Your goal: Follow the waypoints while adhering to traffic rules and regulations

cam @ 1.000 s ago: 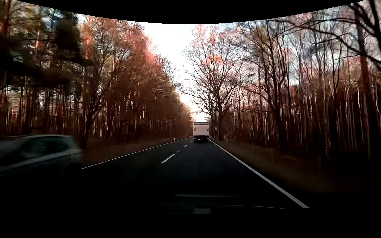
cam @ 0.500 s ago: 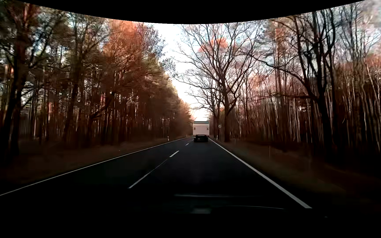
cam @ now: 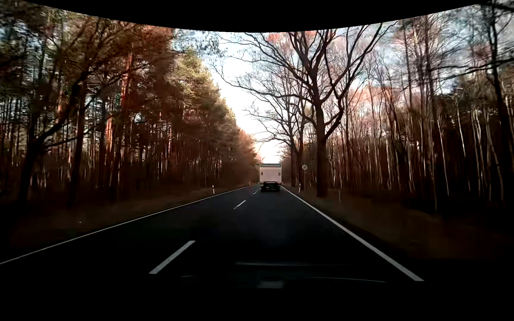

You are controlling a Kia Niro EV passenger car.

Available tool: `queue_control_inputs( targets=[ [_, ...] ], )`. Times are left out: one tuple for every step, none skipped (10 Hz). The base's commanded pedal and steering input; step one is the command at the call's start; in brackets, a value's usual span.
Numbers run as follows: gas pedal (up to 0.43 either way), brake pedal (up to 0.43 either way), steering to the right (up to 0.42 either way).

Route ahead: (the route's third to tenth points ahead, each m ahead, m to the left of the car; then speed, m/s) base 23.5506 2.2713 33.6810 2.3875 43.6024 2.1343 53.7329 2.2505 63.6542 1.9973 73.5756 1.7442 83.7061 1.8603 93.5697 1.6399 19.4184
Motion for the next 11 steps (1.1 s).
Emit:
queue_control_inputs(
  targets=[
    [0.130, 0.000, -0.001],
    [0.130, 0.000, -0.001],
    [0.130, 0.000, -0.001],
    [0.130, 0.000, -0.001],
    [0.130, 0.000, -0.001],
    [0.138, 0.000, -0.001],
    [0.138, 0.000, -0.001],
    [0.138, 0.000, -0.001],
    [0.138, 0.000, -0.001],
    [0.138, 0.000, -0.001],
    [0.138, 0.000, -0.001]
  ],
)
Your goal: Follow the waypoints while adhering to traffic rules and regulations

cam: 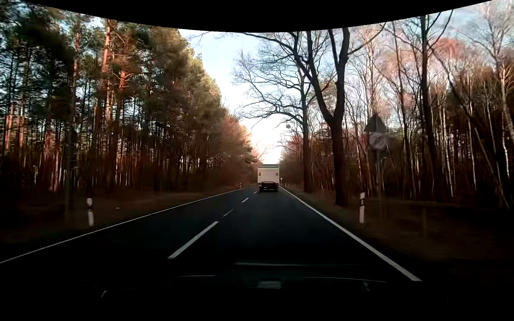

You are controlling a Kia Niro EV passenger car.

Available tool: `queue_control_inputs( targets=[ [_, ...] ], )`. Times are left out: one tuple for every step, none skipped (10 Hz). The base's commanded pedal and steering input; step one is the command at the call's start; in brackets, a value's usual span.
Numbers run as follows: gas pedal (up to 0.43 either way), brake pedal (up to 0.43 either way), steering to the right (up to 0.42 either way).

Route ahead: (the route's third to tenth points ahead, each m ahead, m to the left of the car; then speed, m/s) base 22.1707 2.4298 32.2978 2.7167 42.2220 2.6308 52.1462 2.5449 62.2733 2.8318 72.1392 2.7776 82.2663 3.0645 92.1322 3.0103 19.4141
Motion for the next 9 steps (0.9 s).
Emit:
queue_control_inputs(
  targets=[
    [0.138, 0.000, -0.001],
    [0.138, 0.000, -0.001],
    [0.138, 0.000, -0.001],
    [0.138, 0.000, -0.001],
    [0.138, 0.000, -0.001],
    [0.138, 0.000, -0.001],
    [0.138, 0.000, -0.001],
    [0.138, 0.000, -0.001],
    [0.138, 0.000, -0.001]
  ],
)
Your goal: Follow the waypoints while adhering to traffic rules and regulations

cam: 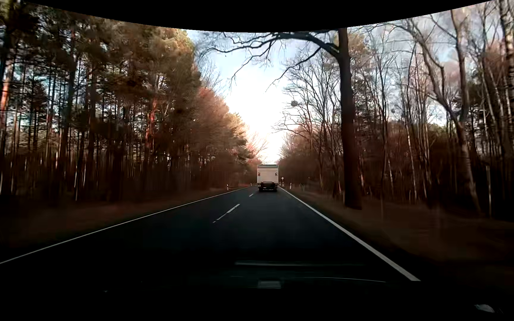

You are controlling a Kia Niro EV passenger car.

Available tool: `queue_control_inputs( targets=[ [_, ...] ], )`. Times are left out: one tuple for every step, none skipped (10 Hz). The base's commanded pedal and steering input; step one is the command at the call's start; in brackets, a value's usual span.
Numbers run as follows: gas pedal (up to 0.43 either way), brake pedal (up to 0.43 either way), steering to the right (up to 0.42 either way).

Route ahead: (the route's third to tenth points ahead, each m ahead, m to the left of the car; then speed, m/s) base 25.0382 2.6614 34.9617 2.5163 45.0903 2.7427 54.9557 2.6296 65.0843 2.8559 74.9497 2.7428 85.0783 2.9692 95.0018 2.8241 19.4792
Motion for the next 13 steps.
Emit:
queue_control_inputs(
  targets=[
    [0.138, 0.000, -0.001],
    [0.138, 0.000, -0.001],
    [0.138, 0.000, -0.001],
    [0.138, 0.000, -0.001],
    [0.138, 0.000, -0.001],
    [0.138, 0.000, -0.001],
    [0.138, 0.000, -0.001],
    [0.138, 0.000, -0.001],
    [0.138, 0.000, -0.001],
    [0.138, 0.000, -0.002],
    [0.138, 0.000, -0.002],
    [0.138, 0.000, -0.002],
    [0.138, 0.000, -0.002]
  ],
)
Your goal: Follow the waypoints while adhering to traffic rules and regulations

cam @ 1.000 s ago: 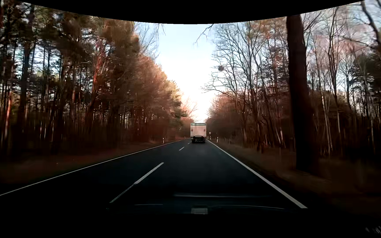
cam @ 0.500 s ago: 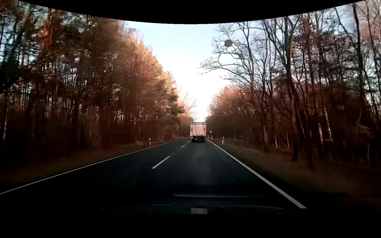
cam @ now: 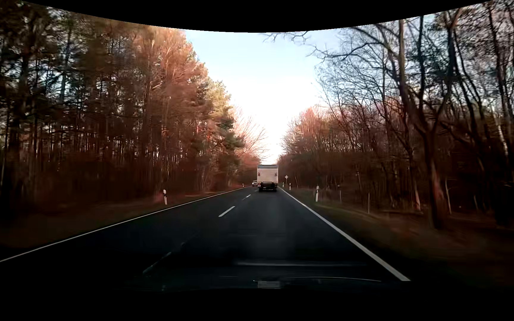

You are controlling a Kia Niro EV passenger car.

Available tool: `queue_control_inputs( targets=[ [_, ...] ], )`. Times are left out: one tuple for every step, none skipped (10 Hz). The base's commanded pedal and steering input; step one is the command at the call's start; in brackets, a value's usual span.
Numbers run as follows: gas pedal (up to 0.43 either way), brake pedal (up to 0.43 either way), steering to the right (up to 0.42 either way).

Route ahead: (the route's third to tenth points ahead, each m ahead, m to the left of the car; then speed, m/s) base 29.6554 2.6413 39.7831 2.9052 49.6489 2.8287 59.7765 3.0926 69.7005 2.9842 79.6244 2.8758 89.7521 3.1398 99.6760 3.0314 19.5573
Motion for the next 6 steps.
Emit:
queue_control_inputs(
  targets=[
    [0.138, 0.000, -0.002],
    [0.138, 0.000, -0.002],
    [0.138, 0.000, -0.002],
    [0.138, 0.000, -0.002],
    [0.138, 0.000, -0.002],
    [0.138, 0.000, -0.002]
  ],
)
